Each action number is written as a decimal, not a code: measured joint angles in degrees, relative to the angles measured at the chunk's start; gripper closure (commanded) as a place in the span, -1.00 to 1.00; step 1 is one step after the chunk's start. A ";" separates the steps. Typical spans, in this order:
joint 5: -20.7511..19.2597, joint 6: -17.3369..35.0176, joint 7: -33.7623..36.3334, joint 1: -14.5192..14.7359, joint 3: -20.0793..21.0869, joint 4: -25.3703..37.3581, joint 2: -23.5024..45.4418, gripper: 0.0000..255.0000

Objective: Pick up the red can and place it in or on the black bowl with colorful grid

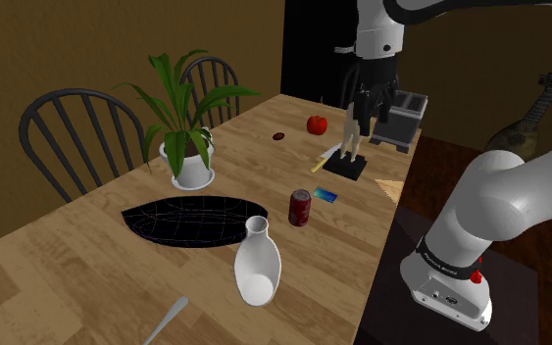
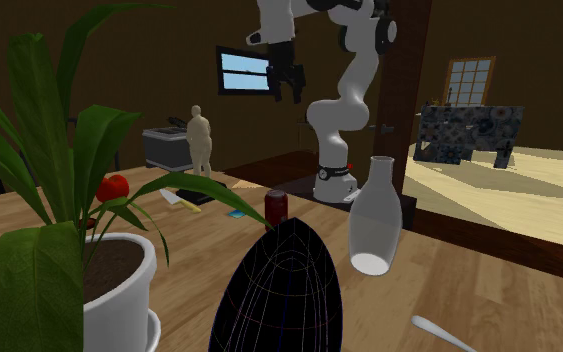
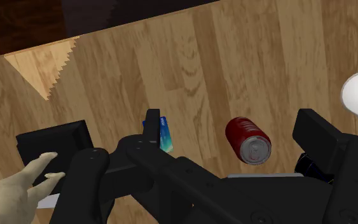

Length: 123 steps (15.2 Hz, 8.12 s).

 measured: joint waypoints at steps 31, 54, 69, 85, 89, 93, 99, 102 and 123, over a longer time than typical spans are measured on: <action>1.91 65.40 2.50 4.51 8.78 -19.01 32.57 -1.00; 2.76 60.86 1.96 4.93 8.52 -18.11 28.82 1.00; 3.68 46.45 0.81 5.44 7.35 -13.35 19.15 1.00; 3.54 35.82 3.58 5.99 8.88 -1.71 20.14 1.00; 2.60 35.71 7.80 6.53 11.75 6.18 27.88 1.00; 0.68 34.57 12.33 7.27 14.25 15.05 35.80 1.00; -3.76 30.53 18.87 9.44 16.80 31.18 48.61 1.00; -6.14 28.29 21.61 11.22 17.41 39.43 55.10 1.00; -11.38 34.06 26.48 15.20 16.82 46.99 69.40 1.00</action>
